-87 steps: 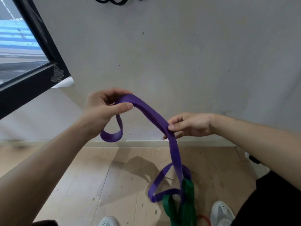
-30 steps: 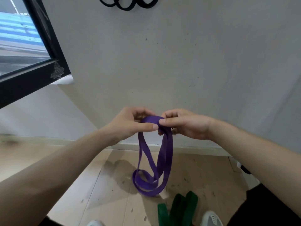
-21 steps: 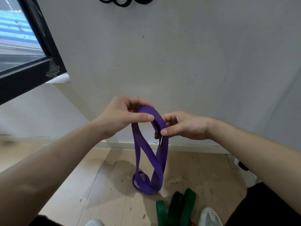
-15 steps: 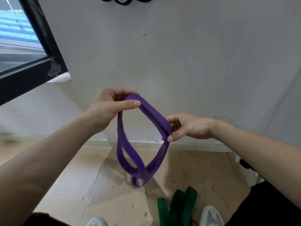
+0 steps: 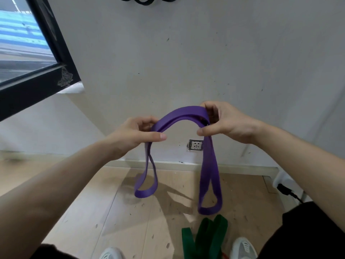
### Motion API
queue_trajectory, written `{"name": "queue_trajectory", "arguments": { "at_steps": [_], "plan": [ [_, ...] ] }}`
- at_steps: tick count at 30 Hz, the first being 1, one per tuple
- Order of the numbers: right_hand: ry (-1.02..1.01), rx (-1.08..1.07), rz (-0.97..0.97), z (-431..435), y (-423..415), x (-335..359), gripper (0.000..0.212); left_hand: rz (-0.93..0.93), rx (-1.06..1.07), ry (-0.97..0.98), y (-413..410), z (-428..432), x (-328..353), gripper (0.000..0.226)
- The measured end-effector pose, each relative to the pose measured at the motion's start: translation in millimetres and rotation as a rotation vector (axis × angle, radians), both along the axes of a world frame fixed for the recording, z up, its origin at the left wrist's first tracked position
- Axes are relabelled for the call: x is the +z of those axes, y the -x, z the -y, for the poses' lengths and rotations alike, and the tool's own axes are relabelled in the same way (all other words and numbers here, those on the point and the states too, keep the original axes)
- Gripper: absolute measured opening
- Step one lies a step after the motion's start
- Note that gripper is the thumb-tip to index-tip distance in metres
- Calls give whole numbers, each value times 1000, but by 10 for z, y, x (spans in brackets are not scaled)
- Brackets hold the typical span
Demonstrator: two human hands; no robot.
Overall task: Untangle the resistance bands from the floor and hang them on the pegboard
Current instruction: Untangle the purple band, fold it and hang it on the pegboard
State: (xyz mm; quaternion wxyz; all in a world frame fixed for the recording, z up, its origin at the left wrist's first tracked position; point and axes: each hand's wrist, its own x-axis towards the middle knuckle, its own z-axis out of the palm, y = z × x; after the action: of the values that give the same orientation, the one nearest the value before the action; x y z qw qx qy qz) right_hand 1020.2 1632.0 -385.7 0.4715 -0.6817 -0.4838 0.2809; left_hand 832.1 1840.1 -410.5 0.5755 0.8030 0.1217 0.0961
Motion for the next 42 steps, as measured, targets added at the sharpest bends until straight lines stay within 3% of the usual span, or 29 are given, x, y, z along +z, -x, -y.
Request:
{"name": "queue_trajectory", "arguments": {
  "at_steps": [7, 13, 23, 31, 35, 42],
  "plan": [
    [57, 57, 98, -70, 172, -47, 28, 97, 9, 1, -200, 387, 68, 48],
    [170, 68, 45, -74, 137, -163, 27, 149, 90, -64, -255, 478, 43, 31],
    [239, 15, 42, -87, -20, -346, 27, 303, 215, 4, -140, 285, 199, 49],
    [79, -78, 132, 67, -116, -86, 19, 65, 139, -52, -12, 63, 58, 54],
    [4, -54, 141, 60, -29, -18, 25, -15, 83, -56, -21, 127, 24, 56],
    [57, 49, 223, -52, 229, -49, 20, 79, 56, 16, -165, 507, -3, 45]
  ]
}}
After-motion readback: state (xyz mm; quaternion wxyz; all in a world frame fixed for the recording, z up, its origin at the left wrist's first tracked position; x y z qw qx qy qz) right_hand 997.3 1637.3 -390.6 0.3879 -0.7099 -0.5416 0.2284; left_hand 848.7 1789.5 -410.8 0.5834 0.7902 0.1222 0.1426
